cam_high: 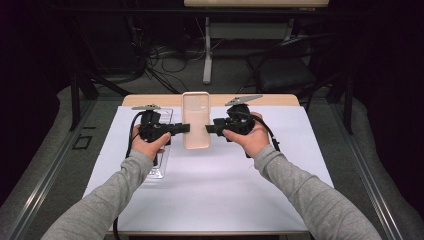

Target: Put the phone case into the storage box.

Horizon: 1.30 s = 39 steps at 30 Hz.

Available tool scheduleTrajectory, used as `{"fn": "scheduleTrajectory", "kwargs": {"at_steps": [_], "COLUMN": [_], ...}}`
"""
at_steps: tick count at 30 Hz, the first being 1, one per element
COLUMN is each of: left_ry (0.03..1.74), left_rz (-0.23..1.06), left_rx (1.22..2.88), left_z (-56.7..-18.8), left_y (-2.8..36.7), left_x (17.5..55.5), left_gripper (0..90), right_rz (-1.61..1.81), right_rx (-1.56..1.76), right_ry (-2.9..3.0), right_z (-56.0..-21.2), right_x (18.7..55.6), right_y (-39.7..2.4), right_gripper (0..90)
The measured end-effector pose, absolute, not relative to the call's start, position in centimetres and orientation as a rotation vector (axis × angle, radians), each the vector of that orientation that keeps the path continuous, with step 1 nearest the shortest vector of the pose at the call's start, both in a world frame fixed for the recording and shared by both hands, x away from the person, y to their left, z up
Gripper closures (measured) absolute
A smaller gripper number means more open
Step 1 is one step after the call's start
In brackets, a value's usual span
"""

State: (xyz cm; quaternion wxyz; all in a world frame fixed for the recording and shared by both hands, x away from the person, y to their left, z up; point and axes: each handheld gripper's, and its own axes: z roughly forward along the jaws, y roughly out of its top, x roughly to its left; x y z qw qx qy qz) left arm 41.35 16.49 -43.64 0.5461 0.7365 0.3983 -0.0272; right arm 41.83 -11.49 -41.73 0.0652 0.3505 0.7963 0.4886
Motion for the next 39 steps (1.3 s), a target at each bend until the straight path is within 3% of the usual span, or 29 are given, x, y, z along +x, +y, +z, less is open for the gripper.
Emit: {"fn": "scheduleTrajectory", "kwargs": {"at_steps": [14,39], "left_ry": [0.942,0.927], "left_rz": [-0.075,-0.094], "left_rx": [1.744,1.766], "left_z": [-43.8,-44.0], "left_y": [16.2,15.4], "left_x": [41.4,41.2], "left_gripper": [81.1,81.2], "right_rz": [1.557,1.546], "right_rx": [1.169,1.165], "right_ry": [2.393,2.404], "right_z": [-42.7,-42.9], "right_x": [42.2,42.3], "right_y": [-11.9,-11.9], "right_gripper": [56.6,74.0]}}
